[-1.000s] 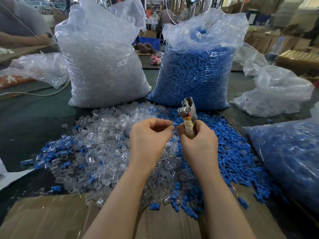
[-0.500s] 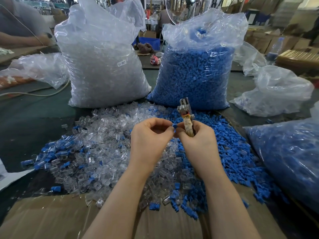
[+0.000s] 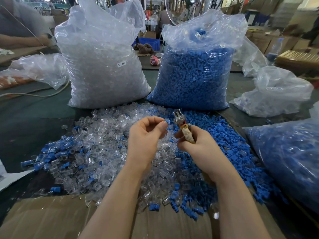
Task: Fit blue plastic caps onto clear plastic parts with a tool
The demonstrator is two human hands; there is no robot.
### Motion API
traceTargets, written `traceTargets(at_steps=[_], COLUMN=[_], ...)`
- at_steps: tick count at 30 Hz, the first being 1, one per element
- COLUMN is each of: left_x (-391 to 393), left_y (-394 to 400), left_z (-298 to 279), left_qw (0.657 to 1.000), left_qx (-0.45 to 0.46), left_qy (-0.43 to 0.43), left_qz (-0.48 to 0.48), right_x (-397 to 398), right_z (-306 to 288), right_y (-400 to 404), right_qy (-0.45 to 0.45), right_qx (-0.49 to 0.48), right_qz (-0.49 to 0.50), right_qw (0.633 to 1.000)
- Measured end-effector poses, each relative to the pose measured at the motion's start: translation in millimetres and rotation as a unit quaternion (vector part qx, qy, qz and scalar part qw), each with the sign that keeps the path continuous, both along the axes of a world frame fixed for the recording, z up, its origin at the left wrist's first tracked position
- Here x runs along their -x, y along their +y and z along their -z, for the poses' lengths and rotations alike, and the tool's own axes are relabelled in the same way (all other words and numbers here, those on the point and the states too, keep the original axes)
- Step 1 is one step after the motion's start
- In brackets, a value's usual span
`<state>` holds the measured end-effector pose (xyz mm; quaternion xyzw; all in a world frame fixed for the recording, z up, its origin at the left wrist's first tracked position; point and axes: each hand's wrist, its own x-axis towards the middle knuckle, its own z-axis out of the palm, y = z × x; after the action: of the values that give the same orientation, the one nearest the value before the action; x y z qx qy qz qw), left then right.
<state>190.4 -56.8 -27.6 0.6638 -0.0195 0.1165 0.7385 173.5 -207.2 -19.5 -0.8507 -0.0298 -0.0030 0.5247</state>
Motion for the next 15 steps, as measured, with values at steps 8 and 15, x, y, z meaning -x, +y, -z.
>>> traceTargets(at_steps=[8,15], left_x=[-1.7,-2.0], left_y=[6.0,10.9], left_z=[0.2,0.4], left_qw=[1.000,0.999], left_qx=[0.010,0.004], left_qy=[-0.014,-0.016], left_qz=[0.019,0.052], right_x=[2.3,1.5], right_z=[0.3,3.1], right_y=[1.0,0.3], right_qy=[0.006,-0.002], right_qx=[0.048,0.074], right_qz=[-0.060,-0.066], right_qw=[0.997,0.995])
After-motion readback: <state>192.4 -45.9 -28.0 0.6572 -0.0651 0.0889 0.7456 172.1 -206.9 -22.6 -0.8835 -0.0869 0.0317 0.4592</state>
